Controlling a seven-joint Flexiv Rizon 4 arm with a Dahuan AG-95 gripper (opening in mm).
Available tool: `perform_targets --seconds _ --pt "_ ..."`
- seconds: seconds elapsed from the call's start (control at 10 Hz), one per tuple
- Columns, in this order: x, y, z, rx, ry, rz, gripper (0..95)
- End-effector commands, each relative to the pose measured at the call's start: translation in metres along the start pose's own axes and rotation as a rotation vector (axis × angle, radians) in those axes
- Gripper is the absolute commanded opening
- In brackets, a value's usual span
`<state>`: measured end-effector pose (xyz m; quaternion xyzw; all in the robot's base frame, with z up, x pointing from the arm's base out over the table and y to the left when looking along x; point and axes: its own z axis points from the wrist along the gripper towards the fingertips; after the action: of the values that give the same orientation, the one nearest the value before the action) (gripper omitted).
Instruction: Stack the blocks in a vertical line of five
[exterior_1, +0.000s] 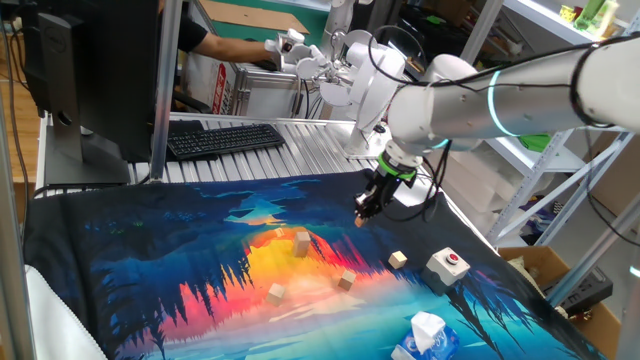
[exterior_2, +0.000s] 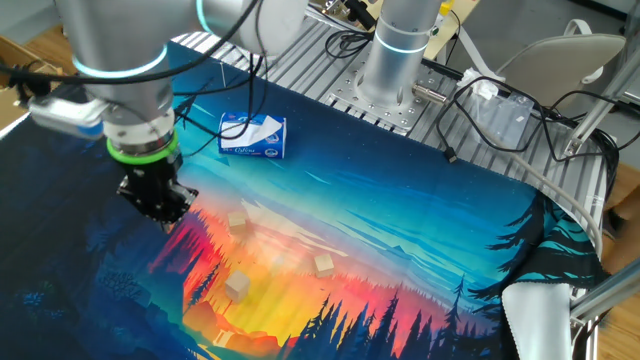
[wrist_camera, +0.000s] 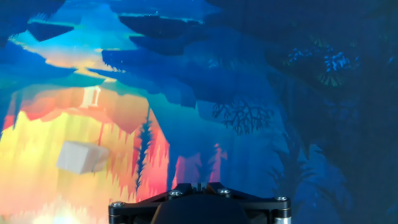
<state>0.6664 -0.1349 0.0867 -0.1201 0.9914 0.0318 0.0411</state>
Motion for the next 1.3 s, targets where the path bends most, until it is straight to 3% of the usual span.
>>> perform_targets --seconds 0.1,0.5,0.9,1.3 --pt "0.0006 -0.0003 0.0002 0.018 -0.014 0.0 0.0" --pt "0.0006 -0.0003 0.0002 0.01 0.014 0.0 0.0" --pt "0.0006 -0.0003 0.0002 0.048 0.028 0.009 0.0" --pt "0.0006 -0.0003 0.0002 0.106 0.076 0.051 0.0"
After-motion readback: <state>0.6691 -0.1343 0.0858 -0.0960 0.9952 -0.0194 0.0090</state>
